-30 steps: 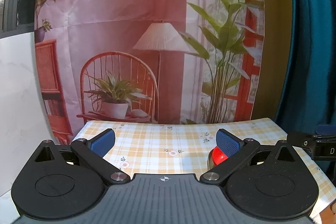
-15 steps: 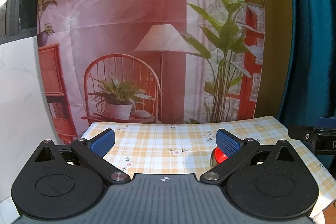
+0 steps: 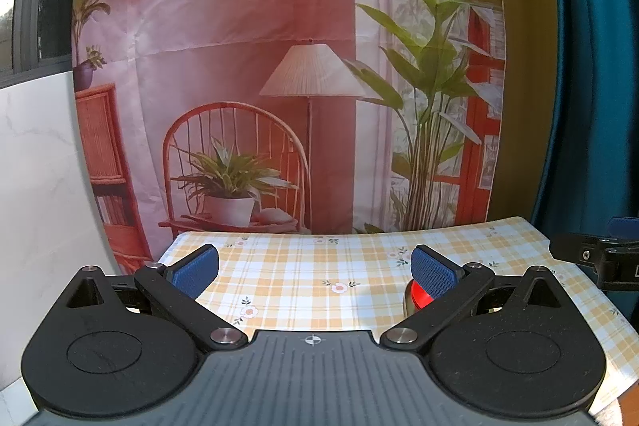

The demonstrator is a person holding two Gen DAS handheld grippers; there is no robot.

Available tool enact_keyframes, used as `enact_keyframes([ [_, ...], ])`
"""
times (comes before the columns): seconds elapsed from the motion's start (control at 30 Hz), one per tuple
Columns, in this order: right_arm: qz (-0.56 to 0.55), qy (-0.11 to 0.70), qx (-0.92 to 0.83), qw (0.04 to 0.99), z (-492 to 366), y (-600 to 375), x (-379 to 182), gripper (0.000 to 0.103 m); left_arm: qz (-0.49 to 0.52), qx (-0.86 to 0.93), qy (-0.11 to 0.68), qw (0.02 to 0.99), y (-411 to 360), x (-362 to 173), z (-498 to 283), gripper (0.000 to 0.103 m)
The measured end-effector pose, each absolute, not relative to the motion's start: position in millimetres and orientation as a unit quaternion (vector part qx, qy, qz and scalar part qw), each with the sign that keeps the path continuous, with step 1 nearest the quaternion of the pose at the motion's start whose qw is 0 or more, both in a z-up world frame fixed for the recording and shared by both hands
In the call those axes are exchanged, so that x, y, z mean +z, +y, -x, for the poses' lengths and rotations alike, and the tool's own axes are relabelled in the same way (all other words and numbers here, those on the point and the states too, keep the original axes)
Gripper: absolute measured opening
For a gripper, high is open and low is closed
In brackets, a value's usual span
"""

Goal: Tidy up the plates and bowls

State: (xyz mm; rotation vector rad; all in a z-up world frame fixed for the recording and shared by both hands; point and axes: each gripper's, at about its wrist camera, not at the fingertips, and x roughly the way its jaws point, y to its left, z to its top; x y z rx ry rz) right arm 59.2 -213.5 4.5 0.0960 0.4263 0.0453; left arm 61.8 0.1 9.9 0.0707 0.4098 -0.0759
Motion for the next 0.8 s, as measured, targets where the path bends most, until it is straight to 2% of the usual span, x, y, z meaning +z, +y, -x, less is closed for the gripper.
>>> enact_keyframes([
  [0.8, -0.048, 0.211, 0.023, 0.976, -57.5, -214.0, 4.3, 0.103, -0.039, -0.039, 0.201, 0.978, 1.3, 11.4, -59.6, 0.103],
])
